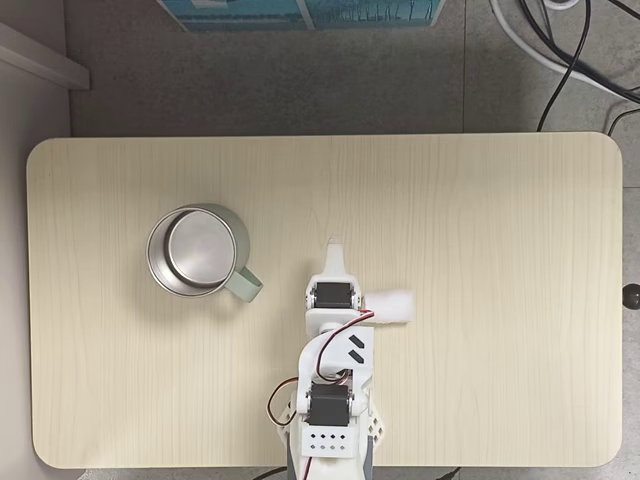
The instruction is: Grasp a dressing and put it in the cup.
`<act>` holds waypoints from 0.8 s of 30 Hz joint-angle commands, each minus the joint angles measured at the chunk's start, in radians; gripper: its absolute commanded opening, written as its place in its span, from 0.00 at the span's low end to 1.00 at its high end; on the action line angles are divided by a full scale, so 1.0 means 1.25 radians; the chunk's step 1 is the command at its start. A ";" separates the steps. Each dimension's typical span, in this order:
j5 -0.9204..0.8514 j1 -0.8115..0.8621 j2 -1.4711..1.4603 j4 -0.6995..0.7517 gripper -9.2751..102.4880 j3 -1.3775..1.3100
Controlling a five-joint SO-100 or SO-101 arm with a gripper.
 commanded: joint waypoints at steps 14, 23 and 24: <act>-0.052 0.029 0.119 0.101 0.08 0.275; -0.155 0.071 0.469 0.387 0.09 0.707; -0.173 0.072 0.491 0.438 0.09 0.749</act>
